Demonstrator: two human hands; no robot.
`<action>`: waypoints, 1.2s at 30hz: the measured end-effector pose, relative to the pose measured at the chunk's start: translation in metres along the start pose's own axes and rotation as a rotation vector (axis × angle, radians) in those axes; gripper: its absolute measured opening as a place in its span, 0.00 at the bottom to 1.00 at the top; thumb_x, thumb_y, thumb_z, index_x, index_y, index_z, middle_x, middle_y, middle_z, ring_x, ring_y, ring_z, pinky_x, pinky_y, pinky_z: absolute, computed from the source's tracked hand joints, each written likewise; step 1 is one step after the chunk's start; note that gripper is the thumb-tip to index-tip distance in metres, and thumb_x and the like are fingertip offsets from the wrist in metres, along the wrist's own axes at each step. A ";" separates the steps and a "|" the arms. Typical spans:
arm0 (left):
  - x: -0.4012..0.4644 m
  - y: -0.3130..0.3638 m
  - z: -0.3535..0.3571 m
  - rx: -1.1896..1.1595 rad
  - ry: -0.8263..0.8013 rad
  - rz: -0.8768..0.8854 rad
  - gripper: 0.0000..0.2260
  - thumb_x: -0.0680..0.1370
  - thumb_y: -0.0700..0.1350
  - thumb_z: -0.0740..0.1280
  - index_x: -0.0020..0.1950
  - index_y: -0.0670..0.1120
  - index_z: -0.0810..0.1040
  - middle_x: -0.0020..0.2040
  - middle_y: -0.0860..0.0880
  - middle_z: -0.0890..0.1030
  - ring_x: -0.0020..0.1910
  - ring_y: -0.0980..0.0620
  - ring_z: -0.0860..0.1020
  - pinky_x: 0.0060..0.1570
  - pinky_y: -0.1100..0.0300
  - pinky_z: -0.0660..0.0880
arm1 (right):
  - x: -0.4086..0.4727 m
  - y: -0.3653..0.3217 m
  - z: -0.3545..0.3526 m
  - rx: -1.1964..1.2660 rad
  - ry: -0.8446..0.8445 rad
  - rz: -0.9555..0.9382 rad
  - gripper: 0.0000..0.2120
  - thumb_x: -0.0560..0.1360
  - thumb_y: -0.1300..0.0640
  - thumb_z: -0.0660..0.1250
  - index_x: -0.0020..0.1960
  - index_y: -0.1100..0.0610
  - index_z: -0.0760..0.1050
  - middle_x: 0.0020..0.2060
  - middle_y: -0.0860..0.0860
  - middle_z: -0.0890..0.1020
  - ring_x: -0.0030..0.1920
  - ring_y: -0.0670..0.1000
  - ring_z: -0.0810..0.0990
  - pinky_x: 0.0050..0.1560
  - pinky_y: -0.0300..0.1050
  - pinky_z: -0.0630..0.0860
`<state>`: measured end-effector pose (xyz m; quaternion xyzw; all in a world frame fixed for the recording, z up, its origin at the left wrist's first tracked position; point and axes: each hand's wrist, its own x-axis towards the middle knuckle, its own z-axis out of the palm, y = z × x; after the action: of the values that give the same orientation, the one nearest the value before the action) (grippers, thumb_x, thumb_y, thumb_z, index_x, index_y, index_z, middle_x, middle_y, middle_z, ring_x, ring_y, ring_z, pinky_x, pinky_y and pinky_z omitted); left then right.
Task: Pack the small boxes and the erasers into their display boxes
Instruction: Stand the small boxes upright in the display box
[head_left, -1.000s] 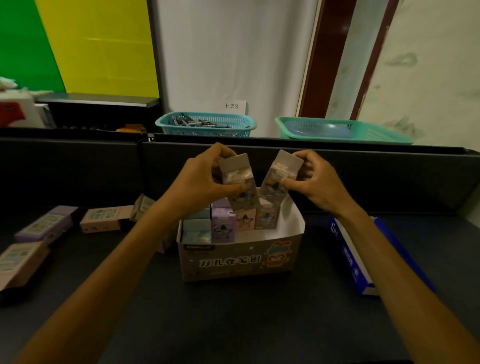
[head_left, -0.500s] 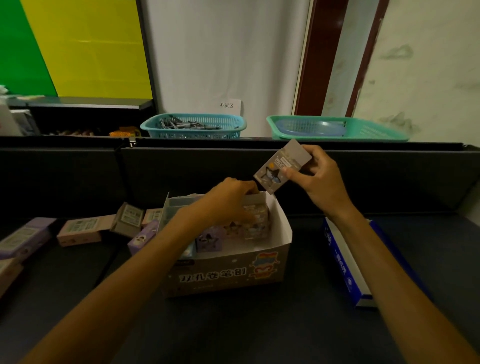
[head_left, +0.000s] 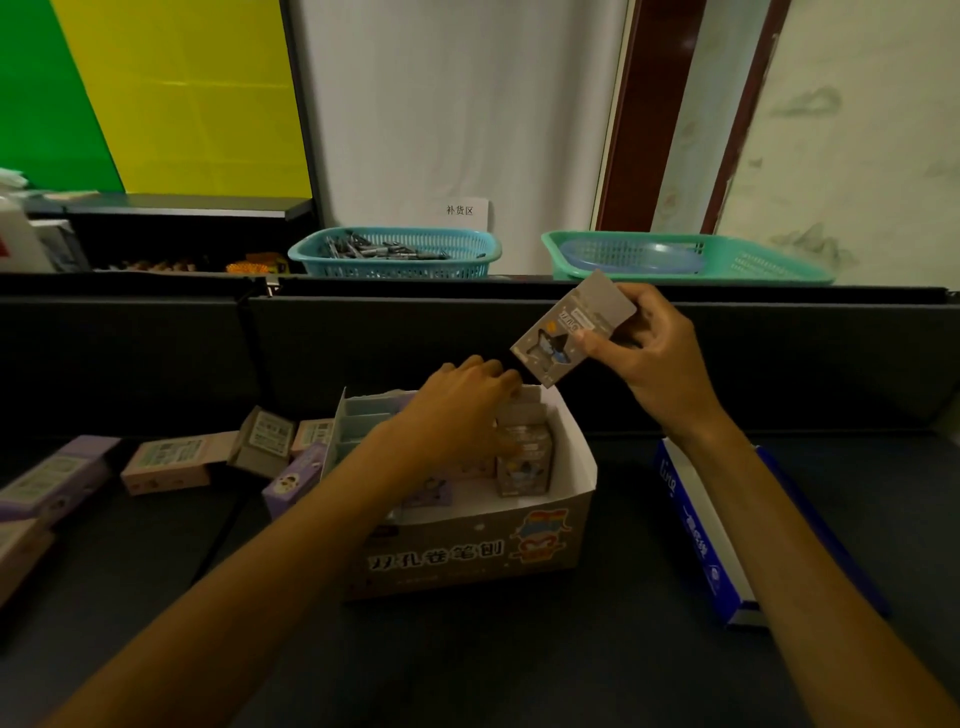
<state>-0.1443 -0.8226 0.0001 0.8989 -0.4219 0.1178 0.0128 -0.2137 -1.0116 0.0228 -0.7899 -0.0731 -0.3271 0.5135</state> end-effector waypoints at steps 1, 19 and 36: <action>-0.004 -0.003 -0.004 -0.011 -0.008 -0.021 0.29 0.73 0.61 0.67 0.69 0.51 0.65 0.64 0.49 0.71 0.61 0.49 0.68 0.55 0.55 0.66 | 0.000 -0.003 0.000 0.015 -0.014 -0.004 0.20 0.72 0.59 0.72 0.61 0.55 0.71 0.54 0.48 0.80 0.54 0.46 0.80 0.51 0.41 0.79; -0.052 -0.047 -0.030 0.058 -0.023 -0.237 0.33 0.72 0.60 0.68 0.73 0.52 0.61 0.68 0.48 0.68 0.67 0.47 0.65 0.62 0.49 0.66 | -0.011 -0.023 0.023 -0.635 -0.731 0.145 0.20 0.67 0.57 0.76 0.54 0.45 0.71 0.52 0.44 0.76 0.52 0.44 0.75 0.49 0.39 0.75; -0.074 -0.049 -0.036 0.085 0.018 -0.284 0.31 0.73 0.60 0.66 0.72 0.51 0.62 0.66 0.48 0.70 0.65 0.47 0.66 0.60 0.50 0.68 | -0.018 -0.035 0.043 -1.089 -0.777 0.086 0.23 0.68 0.48 0.74 0.61 0.48 0.73 0.56 0.48 0.76 0.55 0.50 0.74 0.57 0.48 0.74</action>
<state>-0.1594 -0.7305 0.0228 0.9482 -0.2848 0.1406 -0.0050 -0.2243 -0.9545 0.0272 -0.9989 -0.0454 0.0115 -0.0097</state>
